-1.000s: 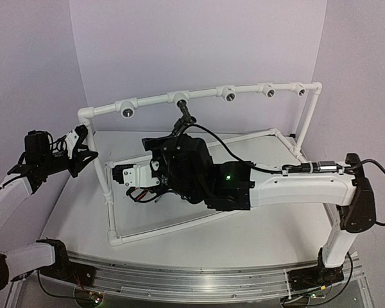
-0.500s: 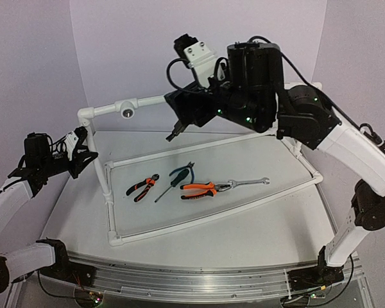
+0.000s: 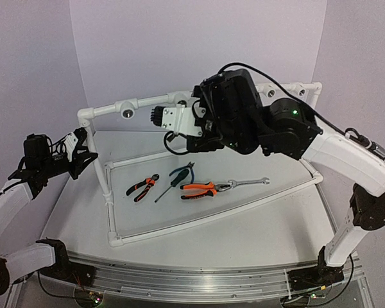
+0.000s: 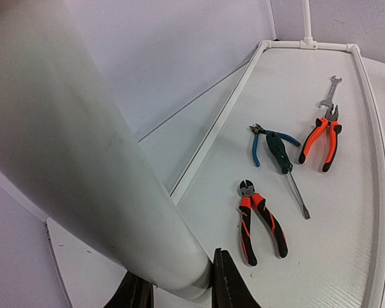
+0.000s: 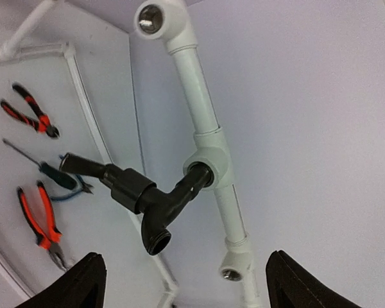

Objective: Install the water faucets

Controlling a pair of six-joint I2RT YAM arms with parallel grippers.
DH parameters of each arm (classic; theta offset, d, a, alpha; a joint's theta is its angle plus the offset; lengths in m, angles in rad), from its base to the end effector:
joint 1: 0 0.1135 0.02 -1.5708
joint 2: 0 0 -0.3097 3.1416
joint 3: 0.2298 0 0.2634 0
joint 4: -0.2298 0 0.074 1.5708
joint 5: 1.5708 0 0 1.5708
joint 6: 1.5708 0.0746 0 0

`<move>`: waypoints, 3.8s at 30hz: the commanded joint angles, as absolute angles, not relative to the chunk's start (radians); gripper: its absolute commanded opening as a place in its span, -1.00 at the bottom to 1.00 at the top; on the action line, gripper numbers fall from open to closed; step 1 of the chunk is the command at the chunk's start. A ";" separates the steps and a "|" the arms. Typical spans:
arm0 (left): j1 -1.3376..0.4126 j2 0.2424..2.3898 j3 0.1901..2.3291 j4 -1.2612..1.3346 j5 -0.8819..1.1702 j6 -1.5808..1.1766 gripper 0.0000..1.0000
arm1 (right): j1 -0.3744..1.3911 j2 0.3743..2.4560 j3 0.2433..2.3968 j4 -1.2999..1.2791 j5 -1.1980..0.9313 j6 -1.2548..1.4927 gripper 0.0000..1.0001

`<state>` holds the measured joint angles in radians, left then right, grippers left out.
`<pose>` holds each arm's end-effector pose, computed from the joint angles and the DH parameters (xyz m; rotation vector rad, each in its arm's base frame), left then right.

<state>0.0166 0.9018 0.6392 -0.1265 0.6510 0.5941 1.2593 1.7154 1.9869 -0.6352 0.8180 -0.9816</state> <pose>0.2153 -0.0416 0.2972 0.9217 1.6423 -0.2209 0.1782 0.3759 0.5021 -1.3708 1.2535 -0.5942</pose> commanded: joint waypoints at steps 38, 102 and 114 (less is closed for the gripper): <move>-0.038 0.932 0.558 -0.462 0.739 0.766 -1.00 | 1.181 1.956 2.036 -0.473 0.878 -1.846 0.13; -0.038 0.895 0.520 -0.454 0.747 0.774 -1.00 | 1.154 1.661 1.381 0.369 1.072 -0.008 -1.00; -0.038 0.902 0.521 -0.450 0.741 0.776 -1.00 | 1.153 1.697 1.332 0.492 1.058 -0.193 -1.00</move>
